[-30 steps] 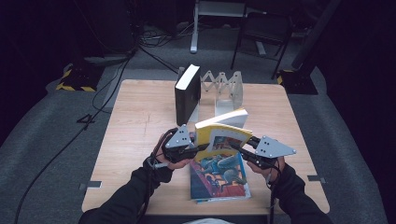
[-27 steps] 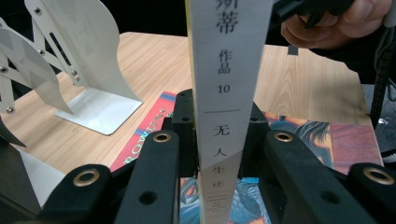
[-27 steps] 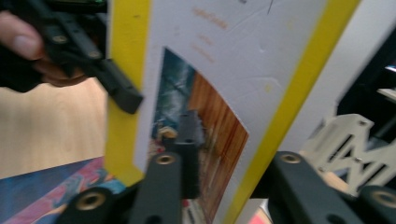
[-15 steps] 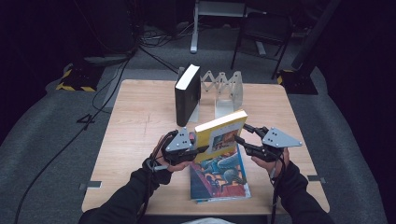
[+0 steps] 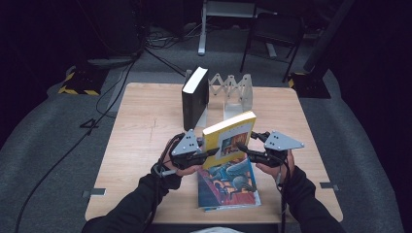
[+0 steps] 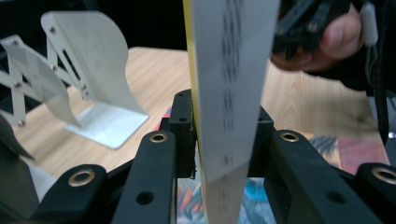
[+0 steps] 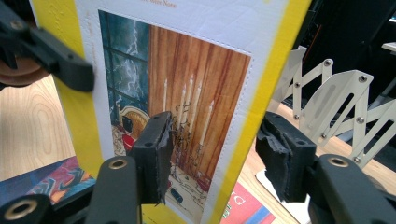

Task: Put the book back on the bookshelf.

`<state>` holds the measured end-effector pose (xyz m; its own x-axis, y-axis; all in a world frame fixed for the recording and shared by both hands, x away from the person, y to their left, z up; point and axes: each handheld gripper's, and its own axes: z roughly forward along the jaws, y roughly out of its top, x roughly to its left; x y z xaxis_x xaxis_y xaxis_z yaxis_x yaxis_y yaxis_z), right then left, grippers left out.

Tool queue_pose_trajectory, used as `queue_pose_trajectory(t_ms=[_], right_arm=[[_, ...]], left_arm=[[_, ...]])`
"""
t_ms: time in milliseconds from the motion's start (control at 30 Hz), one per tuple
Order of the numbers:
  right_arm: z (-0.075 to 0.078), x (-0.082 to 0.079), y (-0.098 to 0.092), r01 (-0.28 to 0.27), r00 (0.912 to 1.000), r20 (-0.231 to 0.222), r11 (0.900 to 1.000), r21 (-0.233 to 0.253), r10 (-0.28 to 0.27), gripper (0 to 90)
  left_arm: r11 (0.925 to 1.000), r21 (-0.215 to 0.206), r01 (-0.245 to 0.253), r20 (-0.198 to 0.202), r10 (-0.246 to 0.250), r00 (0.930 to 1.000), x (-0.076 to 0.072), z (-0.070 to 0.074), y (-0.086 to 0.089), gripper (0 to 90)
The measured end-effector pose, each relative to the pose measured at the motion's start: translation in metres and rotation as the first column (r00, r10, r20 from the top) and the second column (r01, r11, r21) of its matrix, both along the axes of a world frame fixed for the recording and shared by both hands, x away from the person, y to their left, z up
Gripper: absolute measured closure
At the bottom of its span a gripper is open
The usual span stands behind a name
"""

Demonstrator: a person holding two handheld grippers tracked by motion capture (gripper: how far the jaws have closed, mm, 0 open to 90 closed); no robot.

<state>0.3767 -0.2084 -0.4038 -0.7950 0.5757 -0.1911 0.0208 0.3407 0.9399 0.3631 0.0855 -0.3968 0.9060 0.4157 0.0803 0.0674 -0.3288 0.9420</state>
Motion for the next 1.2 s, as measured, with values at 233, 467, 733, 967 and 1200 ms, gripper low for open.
queue_pose_trajectory(t_ms=[233,467,733,967,1200], right_arm=[[0.000,-0.001,0.001,0.004,1.0000,0.006,1.000,-0.006,-0.004,46.6],[0.000,-0.001,0.001,0.005,1.0000,0.007,1.000,-0.008,-0.005,45.9],[0.000,-0.002,0.002,0.007,0.9999,0.009,1.000,-0.013,-0.007,45.1],[0.000,-0.001,0.002,0.014,0.9999,0.005,1.000,-0.009,-0.014,43.5],[0.000,-0.002,-0.007,0.027,0.9996,-0.008,1.000,-0.015,-0.027,42.2]], left_arm=[[0.9997,-0.016,-0.016,0.020,0.017,0.9997,0.002,0.008,-0.008,71.2],[0.9992,-0.039,-0.010,0.035,0.011,0.9993,0.003,0.015,-0.010,71.0],[0.9996,-0.026,-0.014,0.047,0.016,0.9988,0.002,0.017,-0.012,73.5],[0.9994,-0.024,-0.024,0.047,0.025,0.9986,0.004,0.018,-0.012,73.7],[0.9963,-0.019,-0.084,0.081,0.085,0.9931,0.007,0.023,-0.007,74.6]])
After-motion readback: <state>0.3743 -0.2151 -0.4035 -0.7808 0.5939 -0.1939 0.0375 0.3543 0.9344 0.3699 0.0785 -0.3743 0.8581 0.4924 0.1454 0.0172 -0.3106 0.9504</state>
